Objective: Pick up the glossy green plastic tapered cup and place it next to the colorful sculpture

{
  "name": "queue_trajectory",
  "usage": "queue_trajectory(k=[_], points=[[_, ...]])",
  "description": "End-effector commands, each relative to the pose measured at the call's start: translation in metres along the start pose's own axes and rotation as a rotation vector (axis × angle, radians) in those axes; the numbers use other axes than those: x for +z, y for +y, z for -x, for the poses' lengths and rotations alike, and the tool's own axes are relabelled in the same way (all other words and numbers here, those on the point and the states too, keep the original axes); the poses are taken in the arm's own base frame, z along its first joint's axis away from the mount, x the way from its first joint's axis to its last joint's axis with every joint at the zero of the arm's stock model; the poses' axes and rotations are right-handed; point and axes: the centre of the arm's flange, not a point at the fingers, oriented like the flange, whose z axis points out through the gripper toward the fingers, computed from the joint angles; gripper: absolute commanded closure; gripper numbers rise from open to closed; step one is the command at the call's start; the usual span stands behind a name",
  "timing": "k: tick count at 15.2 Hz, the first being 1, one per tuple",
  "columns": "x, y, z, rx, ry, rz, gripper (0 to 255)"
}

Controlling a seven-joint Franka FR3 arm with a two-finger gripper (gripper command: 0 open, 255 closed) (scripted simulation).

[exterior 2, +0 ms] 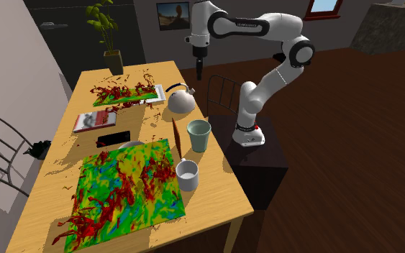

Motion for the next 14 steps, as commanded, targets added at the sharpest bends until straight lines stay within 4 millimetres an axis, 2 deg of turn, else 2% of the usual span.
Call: queue_trajectory(k=[1,14], points=[[0.0,0.0,0.0,0.0,0.0,0.0,0],[0.122,-0.101,-0.007,-0.126,-0.027,-0.137,0]])
